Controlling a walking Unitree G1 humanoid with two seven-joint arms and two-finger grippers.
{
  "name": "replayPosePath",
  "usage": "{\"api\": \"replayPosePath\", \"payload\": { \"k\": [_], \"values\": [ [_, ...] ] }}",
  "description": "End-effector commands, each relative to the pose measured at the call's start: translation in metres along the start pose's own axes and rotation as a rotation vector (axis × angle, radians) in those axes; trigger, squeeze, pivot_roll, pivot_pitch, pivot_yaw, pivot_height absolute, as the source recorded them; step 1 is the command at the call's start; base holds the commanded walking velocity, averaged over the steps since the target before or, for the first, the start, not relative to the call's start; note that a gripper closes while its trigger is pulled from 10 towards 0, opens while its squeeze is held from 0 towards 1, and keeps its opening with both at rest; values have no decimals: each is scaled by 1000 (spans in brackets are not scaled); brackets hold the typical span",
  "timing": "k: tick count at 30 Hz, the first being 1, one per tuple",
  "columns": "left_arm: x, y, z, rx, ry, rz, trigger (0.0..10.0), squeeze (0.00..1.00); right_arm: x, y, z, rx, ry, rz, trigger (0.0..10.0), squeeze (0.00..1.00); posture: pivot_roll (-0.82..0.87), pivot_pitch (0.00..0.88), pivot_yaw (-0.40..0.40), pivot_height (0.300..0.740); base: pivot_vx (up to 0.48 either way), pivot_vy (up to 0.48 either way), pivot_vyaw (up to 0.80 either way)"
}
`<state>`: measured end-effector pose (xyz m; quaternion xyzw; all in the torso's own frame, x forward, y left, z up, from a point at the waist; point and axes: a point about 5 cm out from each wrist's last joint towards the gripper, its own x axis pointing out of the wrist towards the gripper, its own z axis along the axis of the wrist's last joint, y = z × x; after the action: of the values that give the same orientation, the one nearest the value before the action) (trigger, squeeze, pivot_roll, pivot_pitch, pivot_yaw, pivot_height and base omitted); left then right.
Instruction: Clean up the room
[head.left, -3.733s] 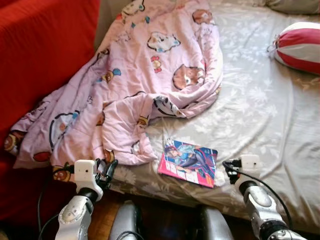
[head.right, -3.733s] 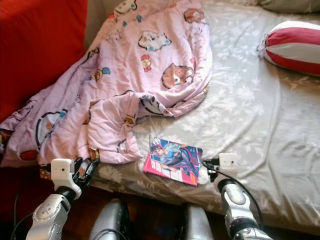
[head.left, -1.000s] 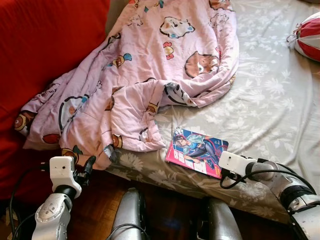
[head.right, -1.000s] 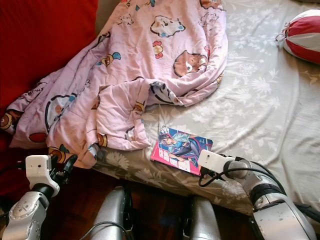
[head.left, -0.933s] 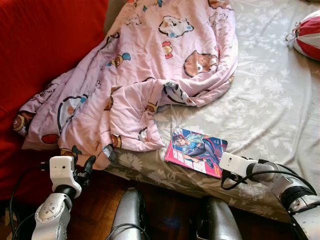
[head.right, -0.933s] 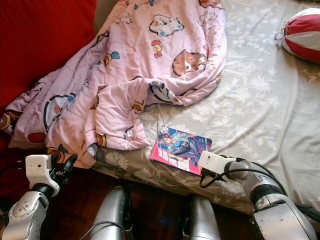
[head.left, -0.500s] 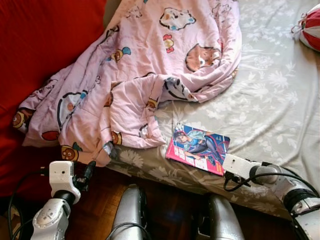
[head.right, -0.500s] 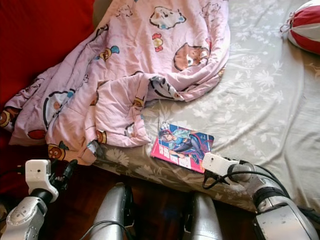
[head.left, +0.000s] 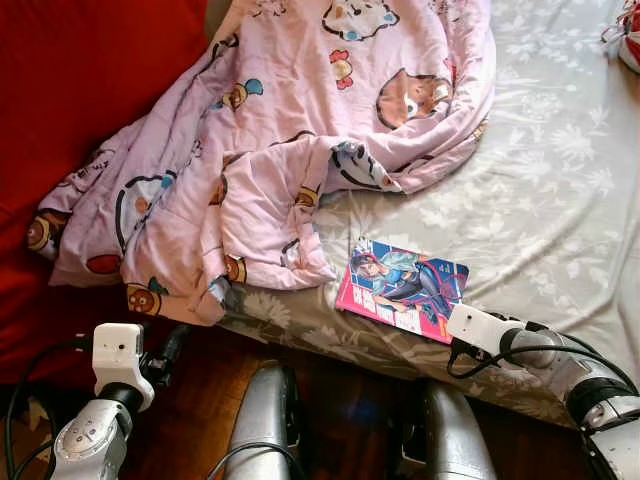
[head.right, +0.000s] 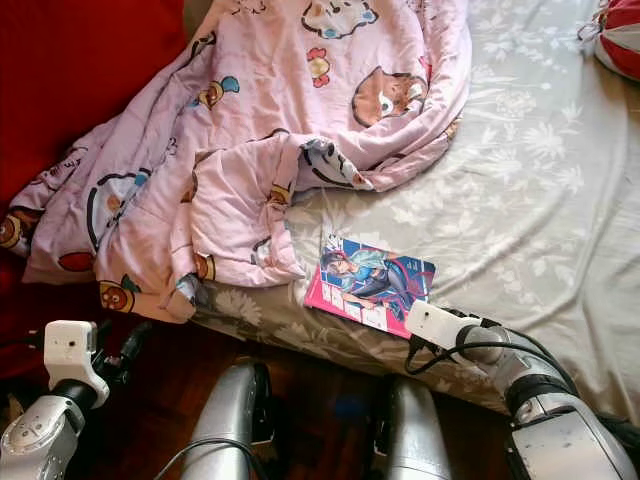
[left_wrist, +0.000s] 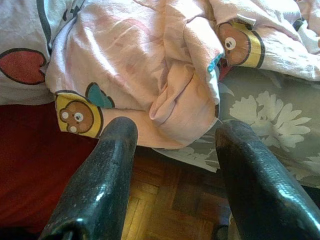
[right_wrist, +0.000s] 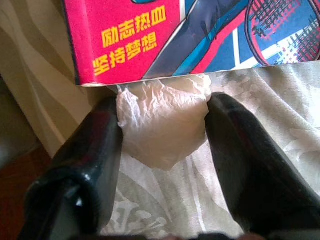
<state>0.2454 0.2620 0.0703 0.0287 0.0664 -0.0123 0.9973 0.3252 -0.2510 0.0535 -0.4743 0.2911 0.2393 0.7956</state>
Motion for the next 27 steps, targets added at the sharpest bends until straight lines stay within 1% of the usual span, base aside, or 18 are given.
{"api": "replayPosePath", "payload": {
  "k": [1, 2, 3, 17, 23, 27],
  "values": [
    [-9, 6, -10, 5, 50, 13, 10000, 0, 0, 7, -6, -7, 24, 15, 9569, 0, 243, 382, 121, 617, 0, 0, 0],
    [-9, 6, -10, 5, 50, 13, 10000, 0, 0, 7, -6, -7, 24, 15, 9569, 0, 243, 382, 121, 617, 0, 0, 0],
    [-9, 6, -11, 4, 56, 12, 10000, 0, 1, 8, -6, -10, 22, 14, 0, 0, 244, 380, 121, 617, 0, 0, 0],
    [-10, 4, -12, 6, 57, 12, 10000, 0, 2, 8, -3, -26, 18, 4, 0, 0, 251, 368, 116, 617, 0, 0, 0],
    [-8, 5, -8, 24, 51, 5, 10000, 0, 3, 4, 2, -18, 4, -27, 0, 0, 258, 371, 125, 617, 0, 0, 0],
    [-9, 5, -7, 23, 52, 4, 10000, 0, 4, 7, 3, -23, -1, -22, 0, 0, 262, 370, 128, 617, 0, 0, 0]
  ]
}}
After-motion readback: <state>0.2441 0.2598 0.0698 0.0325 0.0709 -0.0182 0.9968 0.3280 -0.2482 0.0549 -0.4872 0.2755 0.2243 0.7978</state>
